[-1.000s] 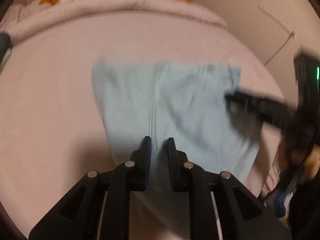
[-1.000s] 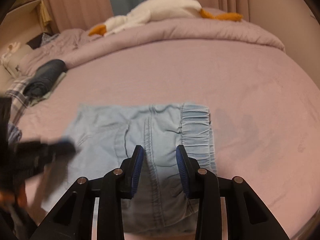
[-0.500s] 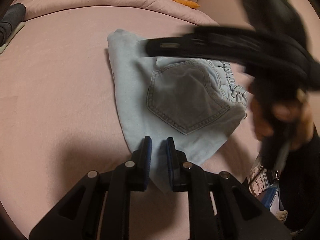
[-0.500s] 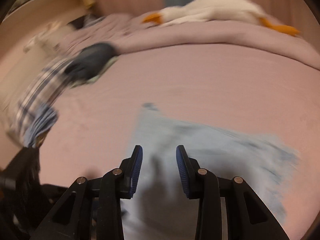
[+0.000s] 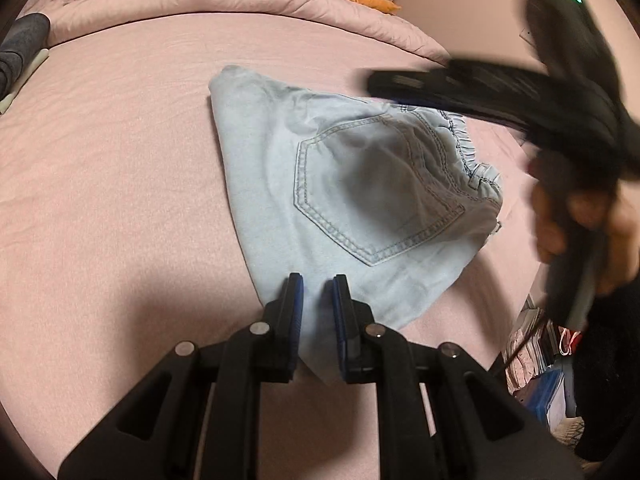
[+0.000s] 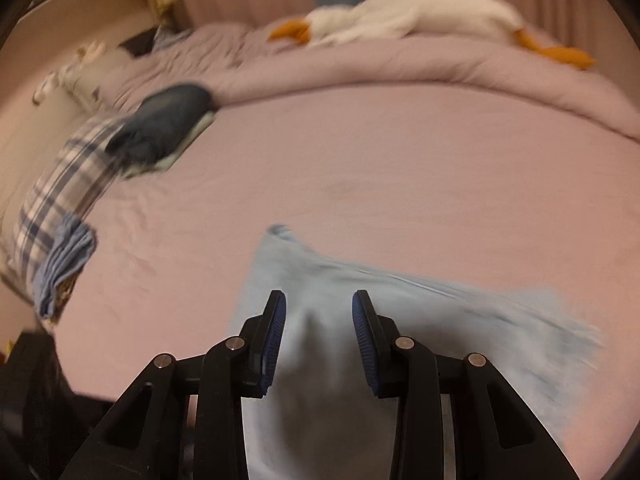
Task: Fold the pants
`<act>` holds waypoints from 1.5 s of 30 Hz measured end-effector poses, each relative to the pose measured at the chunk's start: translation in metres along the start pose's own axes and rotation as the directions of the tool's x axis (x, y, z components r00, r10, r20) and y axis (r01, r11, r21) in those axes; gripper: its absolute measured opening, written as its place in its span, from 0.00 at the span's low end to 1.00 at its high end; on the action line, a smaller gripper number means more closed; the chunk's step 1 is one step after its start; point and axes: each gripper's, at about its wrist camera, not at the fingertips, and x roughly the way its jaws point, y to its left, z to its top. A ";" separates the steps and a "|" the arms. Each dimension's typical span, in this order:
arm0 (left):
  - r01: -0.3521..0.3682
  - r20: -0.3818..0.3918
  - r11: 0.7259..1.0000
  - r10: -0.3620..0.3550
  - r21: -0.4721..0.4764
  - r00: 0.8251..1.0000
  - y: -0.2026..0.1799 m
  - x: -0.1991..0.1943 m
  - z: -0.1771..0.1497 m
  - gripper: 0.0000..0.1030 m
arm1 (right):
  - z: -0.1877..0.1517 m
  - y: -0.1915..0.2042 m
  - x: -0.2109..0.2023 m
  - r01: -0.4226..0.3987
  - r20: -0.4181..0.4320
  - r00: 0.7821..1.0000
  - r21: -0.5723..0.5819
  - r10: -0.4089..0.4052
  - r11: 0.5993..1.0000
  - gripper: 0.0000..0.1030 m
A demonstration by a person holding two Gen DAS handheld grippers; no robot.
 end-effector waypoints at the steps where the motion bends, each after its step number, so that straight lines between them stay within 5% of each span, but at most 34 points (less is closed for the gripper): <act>1: -0.002 0.000 1.000 0.002 0.001 1.000 -0.001 0.000 0.000 0.13 | -0.005 -0.007 -0.012 0.049 0.022 0.999 0.003 -0.049 0.999 0.35; 4: -0.008 0.000 1.000 0.008 0.003 1.000 -0.002 -0.001 0.000 0.13 | -0.019 -0.026 -0.036 0.172 0.049 0.984 0.026 -0.173 0.985 0.35; 7: -0.016 -0.001 1.000 0.016 0.006 1.000 -0.005 -0.002 0.000 0.13 | -0.042 -0.048 -0.053 0.212 0.034 0.976 0.088 -0.216 0.973 0.35; 11: -0.031 0.000 0.999 0.031 0.019 1.000 -0.008 -0.003 0.001 0.14 | -0.069 -0.066 -0.027 0.307 -0.105 0.949 0.095 -0.297 0.947 0.37; 17: 0.009 0.005 0.999 -0.009 -0.047 1.000 0.007 -0.010 0.005 0.22 | -0.067 -0.080 -0.031 0.231 -0.067 0.973 0.172 -0.222 0.958 0.43; 19: 0.018 0.030 0.996 -0.016 -0.089 0.999 0.016 -0.018 0.006 0.47 | -0.065 -0.088 -0.043 0.175 -0.030 0.985 0.222 -0.172 0.959 0.43; 21: 0.015 0.057 0.991 -0.007 -0.134 0.998 0.027 -0.025 0.006 0.60 | -0.068 -0.101 -0.054 0.103 0.010 0.994 0.301 -0.111 0.948 0.51; 23: 0.034 0.069 0.982 -0.022 -0.184 0.997 0.039 -0.028 0.009 0.60 | -0.075 -0.121 -0.060 0.067 0.033 0.996 0.395 -0.087 0.916 0.63; 29: 0.117 0.042 0.954 -0.110 -0.275 0.993 0.057 -0.014 0.019 0.60 | -0.101 -0.159 -0.042 -0.107 0.043 0.994 0.580 0.101 0.808 0.64; 36: 0.158 0.034 0.944 -0.155 -0.289 0.987 0.055 0.004 0.037 0.58 | -0.081 -0.157 0.000 -0.183 -0.026 0.972 0.536 0.233 0.824 0.66; 45: 0.195 0.015 0.951 -0.197 -0.238 0.980 0.047 0.026 0.062 0.59 | -0.057 -0.136 0.015 -0.218 -0.060 0.962 0.423 0.268 0.879 0.70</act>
